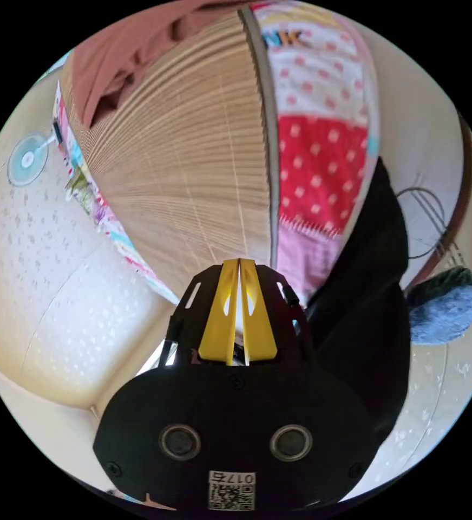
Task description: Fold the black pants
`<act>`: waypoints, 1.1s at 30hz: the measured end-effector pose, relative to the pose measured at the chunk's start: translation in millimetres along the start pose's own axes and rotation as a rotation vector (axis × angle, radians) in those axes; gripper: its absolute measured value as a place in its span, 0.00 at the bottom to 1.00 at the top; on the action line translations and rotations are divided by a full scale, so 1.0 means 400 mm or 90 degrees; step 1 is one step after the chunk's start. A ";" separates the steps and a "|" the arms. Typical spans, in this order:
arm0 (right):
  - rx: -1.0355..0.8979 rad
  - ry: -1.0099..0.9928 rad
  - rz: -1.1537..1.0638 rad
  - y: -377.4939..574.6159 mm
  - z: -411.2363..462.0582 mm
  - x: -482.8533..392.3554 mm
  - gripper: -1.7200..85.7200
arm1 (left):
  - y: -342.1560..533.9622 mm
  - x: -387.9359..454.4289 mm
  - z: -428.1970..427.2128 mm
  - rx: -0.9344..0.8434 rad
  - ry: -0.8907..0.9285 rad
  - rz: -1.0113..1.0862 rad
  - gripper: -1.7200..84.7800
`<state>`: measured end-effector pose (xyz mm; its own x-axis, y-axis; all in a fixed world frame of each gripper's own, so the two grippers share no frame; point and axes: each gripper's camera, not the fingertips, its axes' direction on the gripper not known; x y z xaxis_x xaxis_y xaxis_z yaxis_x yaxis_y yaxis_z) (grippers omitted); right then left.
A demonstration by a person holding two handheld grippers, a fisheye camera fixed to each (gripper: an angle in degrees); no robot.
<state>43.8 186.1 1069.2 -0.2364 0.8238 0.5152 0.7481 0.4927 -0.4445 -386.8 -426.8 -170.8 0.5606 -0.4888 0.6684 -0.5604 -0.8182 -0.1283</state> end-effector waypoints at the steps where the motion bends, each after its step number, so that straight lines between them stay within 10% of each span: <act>1: -0.019 -0.014 -0.011 0.021 0.048 0.014 0.02 | -0.007 -0.008 -0.065 0.041 -0.009 0.002 0.15; 15: 0.060 0.065 -0.032 0.100 -0.003 0.169 0.02 | -0.234 0.131 -0.711 0.248 -0.195 0.136 0.18; 21: 0.153 -0.004 0.041 0.128 -0.098 0.305 0.02 | -0.252 0.077 -0.666 0.246 0.053 0.065 0.08; 26: 0.191 -0.193 0.135 0.124 -0.026 0.419 0.02 | -0.055 0.084 -0.537 0.313 0.524 0.033 0.02; 33: 0.172 -0.377 0.158 0.068 0.143 0.397 0.02 | 0.052 0.431 -0.313 0.034 0.408 0.217 0.01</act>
<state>-8.9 346.4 1097.0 -0.4344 0.8974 -0.0773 0.6615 0.2596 -0.7036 -378.0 -490.1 33.3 -0.1164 -0.4584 0.8811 -0.6009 -0.6738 -0.4300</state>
